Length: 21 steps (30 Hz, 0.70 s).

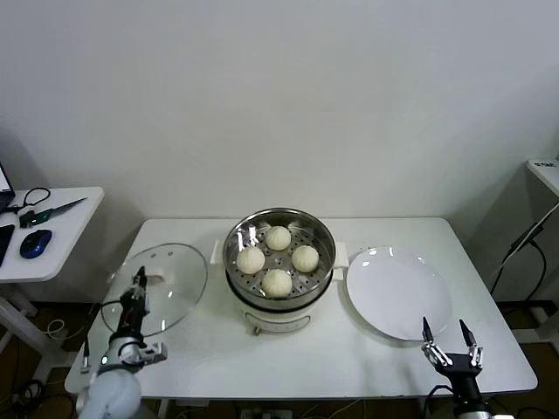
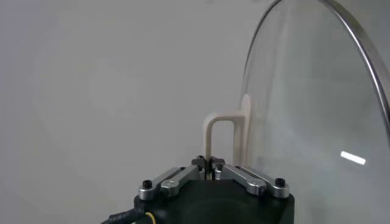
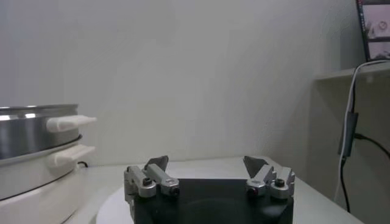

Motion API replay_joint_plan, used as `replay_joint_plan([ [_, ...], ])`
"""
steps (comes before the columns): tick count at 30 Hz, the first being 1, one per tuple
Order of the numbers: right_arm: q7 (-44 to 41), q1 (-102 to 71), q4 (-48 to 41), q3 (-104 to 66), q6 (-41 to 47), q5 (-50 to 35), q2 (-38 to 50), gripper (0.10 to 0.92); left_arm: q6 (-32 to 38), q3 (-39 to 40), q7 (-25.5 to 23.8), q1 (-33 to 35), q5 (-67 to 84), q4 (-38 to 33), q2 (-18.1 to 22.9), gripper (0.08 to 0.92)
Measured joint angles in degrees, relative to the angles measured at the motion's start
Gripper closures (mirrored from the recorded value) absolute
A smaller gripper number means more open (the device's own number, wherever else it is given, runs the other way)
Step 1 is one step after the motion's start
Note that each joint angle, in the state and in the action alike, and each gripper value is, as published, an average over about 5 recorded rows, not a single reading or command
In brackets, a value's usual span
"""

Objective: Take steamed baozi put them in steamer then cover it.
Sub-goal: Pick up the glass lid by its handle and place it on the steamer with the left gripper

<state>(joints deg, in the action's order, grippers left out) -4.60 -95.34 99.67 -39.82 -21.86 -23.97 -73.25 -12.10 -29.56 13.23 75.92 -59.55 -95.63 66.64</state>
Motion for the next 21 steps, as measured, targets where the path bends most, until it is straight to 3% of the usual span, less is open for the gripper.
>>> replay_joint_plan([
  [10, 0.54, 0.13, 0.1, 0.75, -0.4, 1.1, -0.4, 0.203, -12.26, 2.71, -10.11, -3.66, 0.25, -12.19, -5.05, 0.867],
  [21, 1.98, 1.92, -0.28, 0.76, 1.49, 2.92, -0.12, 0.203, -23.02, 14.2, -20.85, -11.22, -7.34, -20.33, -4.11, 0.867],
])
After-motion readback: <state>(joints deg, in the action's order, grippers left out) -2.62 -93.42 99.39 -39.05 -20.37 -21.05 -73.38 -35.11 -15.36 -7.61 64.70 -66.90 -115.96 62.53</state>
